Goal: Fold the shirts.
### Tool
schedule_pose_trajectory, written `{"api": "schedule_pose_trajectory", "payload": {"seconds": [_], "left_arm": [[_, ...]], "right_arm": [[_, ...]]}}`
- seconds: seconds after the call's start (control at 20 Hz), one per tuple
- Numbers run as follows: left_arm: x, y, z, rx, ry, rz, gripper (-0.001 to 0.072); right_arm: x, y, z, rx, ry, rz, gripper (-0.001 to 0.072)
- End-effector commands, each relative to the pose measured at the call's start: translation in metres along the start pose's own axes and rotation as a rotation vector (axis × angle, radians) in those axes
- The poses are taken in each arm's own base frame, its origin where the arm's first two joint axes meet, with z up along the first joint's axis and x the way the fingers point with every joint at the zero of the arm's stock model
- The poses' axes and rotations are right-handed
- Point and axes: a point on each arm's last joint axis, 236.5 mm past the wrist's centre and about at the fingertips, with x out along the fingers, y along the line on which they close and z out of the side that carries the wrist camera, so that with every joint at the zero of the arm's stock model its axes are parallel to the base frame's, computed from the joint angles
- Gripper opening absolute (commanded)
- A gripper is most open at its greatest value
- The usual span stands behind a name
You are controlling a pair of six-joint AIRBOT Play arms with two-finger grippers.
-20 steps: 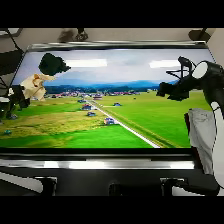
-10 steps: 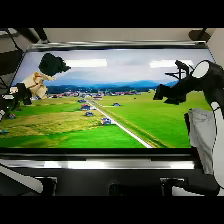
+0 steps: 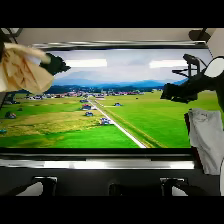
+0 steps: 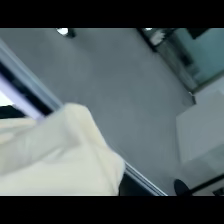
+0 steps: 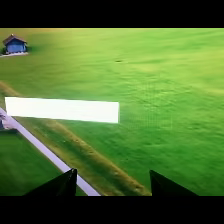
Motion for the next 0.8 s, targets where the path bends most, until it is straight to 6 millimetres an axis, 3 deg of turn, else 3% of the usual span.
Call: {"api": "schedule_pose_trajectory", "payload": {"seconds": [0.0, 0.15, 0.3, 0.4, 0.5, 0.75], "left_arm": [[-0.104, -0.145, -0.013, 0.209, 0.043, -0.270, 0.0027], [-0.164, -0.215, -0.081, 0.206, 0.269, -0.463, 0.0027], [-0.187, -0.243, -0.149, 0.268, 0.480, -0.566, 0.0027], [-0.184, -0.245, -0.197, 0.330, 0.613, -0.576, 0.0027], [-0.176, -0.238, -0.260, 0.355, 0.794, -0.572, 0.0028], [-0.166, -0.197, -0.458, 0.384, 1.259, -0.485, 0.0029]], "right_arm": [[-0.041, 0.007, -0.004, -0.021, -0.086, -0.007, 0.0531], [-0.079, 0.014, -0.019, -0.039, -0.141, -0.003, 0.0532], [-0.107, 0.020, -0.039, -0.057, -0.165, -0.002, 0.0532], [-0.120, 0.022, -0.053, -0.066, -0.159, -0.004, 0.0532], [-0.130, 0.023, -0.066, -0.073, -0.152, -0.006, 0.0533], [-0.137, 0.024, -0.073, -0.078, -0.159, -0.006, 0.0533]]}}
